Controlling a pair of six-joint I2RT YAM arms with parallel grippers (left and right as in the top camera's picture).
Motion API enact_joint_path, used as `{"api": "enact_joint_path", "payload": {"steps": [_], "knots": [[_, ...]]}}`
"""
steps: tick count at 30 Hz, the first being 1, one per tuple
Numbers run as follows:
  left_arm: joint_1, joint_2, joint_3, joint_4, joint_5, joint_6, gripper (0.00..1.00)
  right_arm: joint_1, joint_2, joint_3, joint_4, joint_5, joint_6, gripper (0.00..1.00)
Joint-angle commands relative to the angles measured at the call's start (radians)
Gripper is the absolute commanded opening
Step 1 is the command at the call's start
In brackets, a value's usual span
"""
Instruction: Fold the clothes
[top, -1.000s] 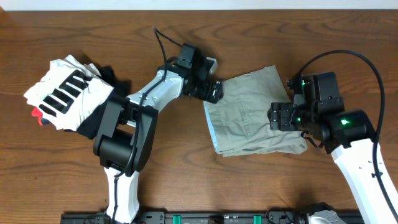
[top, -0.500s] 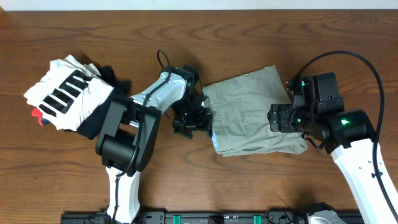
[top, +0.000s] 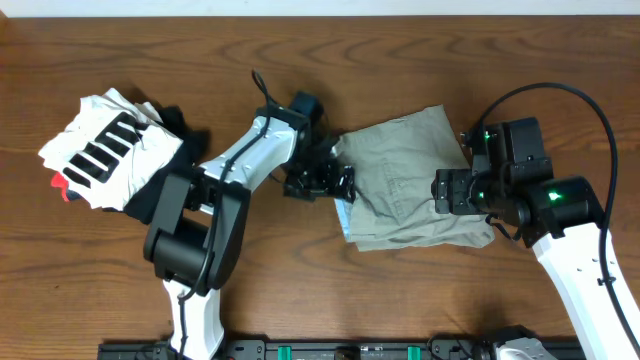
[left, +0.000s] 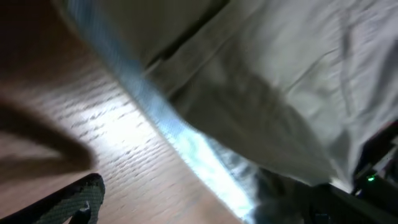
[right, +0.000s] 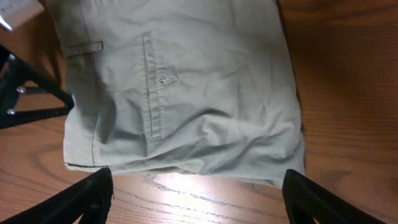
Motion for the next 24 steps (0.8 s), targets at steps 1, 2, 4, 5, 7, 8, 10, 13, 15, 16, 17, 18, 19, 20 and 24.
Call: {"api": "enact_joint_path", "payload": {"steps": [1,2,4,5,7,8,10,13,15,16,17,18,19,20,24], "knots": [[0.000,-0.019,-0.010,0.009,0.051,-0.033,0.99,0.003,-0.010,0.005,-0.001,0.013,-0.016,0.86],[0.000,-0.019,-0.010,0.010,0.050,-0.045,0.99,0.003,-0.010,0.005,-0.001,0.013,-0.015,0.86],[0.003,-0.019,-0.010,-0.016,0.046,-0.084,0.99,0.003,-0.010,0.005,-0.001,0.013,-0.016,0.86],[0.007,-0.019,-0.010,-0.037,0.046,-0.092,0.99,0.003,-0.010,0.005,-0.001,0.013,-0.016,0.86],[0.015,-0.019,-0.010,-0.079,0.047,-0.118,0.99,0.003,-0.010,0.005,-0.002,0.013,-0.016,0.86],[0.021,-0.019,-0.010,-0.097,0.047,-0.128,0.99,0.003,-0.010,0.005,-0.003,0.013,-0.017,0.86],[0.031,-0.022,-0.010,-0.113,0.047,-0.121,0.99,0.003,-0.010,0.005,-0.004,0.013,-0.023,0.86],[0.054,-0.028,-0.010,-0.111,0.047,-0.120,0.98,0.003,-0.010,0.005,-0.005,0.013,-0.023,0.87],[0.072,-0.035,-0.010,-0.108,0.048,-0.120,0.94,0.003,-0.010,0.004,-0.005,0.013,-0.023,0.87],[0.084,-0.039,-0.010,-0.105,0.048,-0.120,0.95,0.003,-0.010,0.003,-0.005,0.013,-0.023,0.87],[0.093,-0.043,-0.010,-0.100,0.051,-0.120,0.95,0.003,-0.010,0.003,-0.005,0.013,-0.023,0.87],[0.102,-0.045,-0.010,-0.090,0.053,-0.121,0.95,0.003,-0.010,0.003,-0.005,0.013,-0.023,0.87],[0.108,-0.046,-0.010,-0.079,0.067,-0.120,0.95,0.003,-0.010,0.003,-0.005,0.013,-0.023,0.87],[0.111,-0.046,-0.010,-0.066,0.090,-0.120,0.96,0.003,-0.010,0.003,-0.005,0.013,-0.023,0.88],[0.100,-0.045,-0.013,-0.019,0.129,-0.121,0.98,0.003,-0.010,0.003,-0.005,0.013,-0.023,0.88]]}}
